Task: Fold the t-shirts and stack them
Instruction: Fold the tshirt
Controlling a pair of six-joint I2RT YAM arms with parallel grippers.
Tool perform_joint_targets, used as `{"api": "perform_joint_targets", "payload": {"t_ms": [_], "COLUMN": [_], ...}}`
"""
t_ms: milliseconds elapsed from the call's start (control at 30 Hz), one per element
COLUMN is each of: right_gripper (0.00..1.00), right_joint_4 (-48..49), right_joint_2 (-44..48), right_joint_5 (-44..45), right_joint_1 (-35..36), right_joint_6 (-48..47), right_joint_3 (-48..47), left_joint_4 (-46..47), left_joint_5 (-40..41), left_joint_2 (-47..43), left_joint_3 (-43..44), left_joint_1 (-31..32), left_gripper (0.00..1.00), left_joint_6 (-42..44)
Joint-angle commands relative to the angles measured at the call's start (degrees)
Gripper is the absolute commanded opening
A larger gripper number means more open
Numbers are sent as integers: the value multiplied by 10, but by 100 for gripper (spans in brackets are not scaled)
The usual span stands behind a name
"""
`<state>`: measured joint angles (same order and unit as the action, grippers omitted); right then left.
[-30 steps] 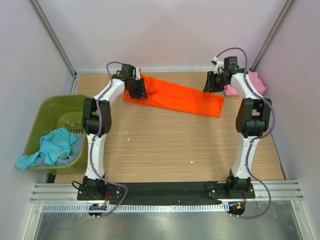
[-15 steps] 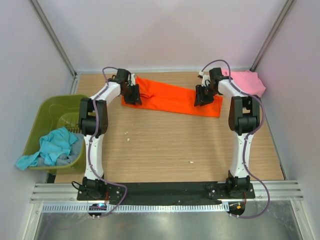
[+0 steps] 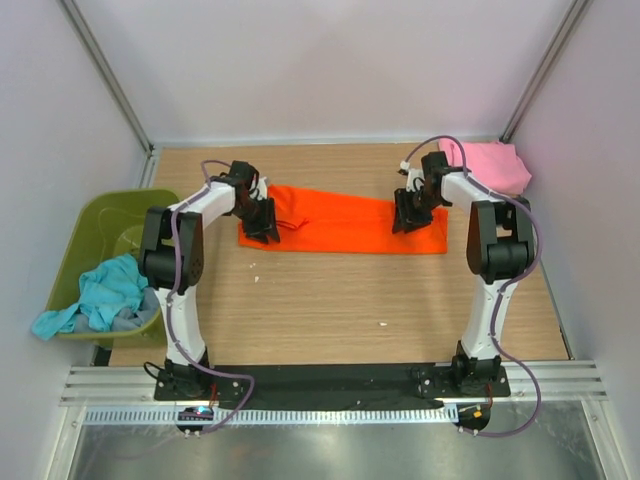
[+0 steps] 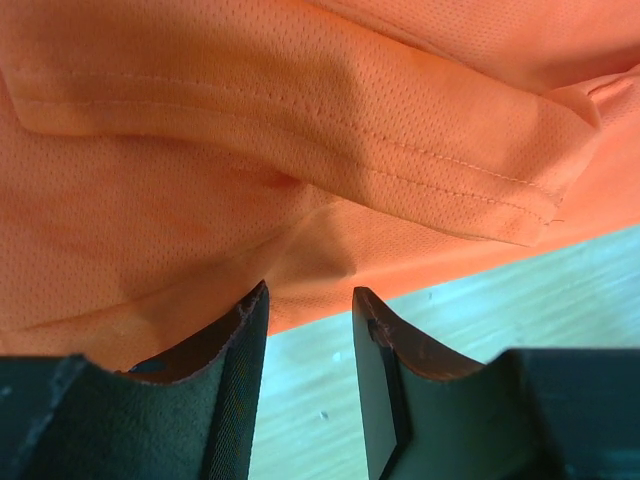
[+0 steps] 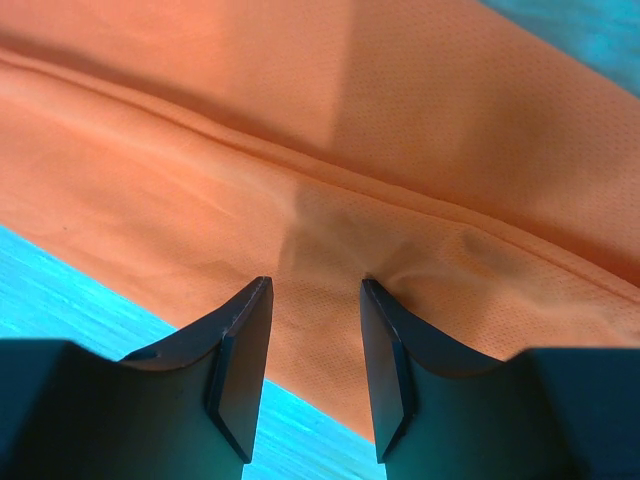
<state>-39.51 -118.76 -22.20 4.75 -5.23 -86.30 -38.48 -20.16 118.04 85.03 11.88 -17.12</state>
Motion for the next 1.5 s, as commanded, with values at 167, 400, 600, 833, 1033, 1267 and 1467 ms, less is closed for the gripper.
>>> {"api": "perform_joint_targets", "payload": {"t_ms": [167,400,600,833,1033,1267,1467], "right_gripper": [47,48,48,48,48,48,49], "right_joint_4": [-22,-17,-18,-16,-12,-14,-15], "right_joint_2": [19,18,18,21,37,47,49], "right_joint_5": [32,37,43,53,55,58,58], "right_joint_1": [0,3,4,10,12,12,15], "right_joint_6": [-8,-14,-18,-23,-27,-29,-29], "right_joint_3": [4,15,13,4,20,32,32], "left_joint_4": [-20,-6,-8,3,-49,-85,-76], "left_joint_5": [3,-2,4,89,49,-25,-31], "left_joint_2": [-80,-33,58,99,-5,-80,-44], "left_joint_3": [-33,18,174,346,228,42,57], "left_joint_1": [8,10,19,19,18,49,53], "left_gripper": [41,41,42,43,41,41,43], "left_joint_6": [-13,-15,-9,24,18,3,4]}}
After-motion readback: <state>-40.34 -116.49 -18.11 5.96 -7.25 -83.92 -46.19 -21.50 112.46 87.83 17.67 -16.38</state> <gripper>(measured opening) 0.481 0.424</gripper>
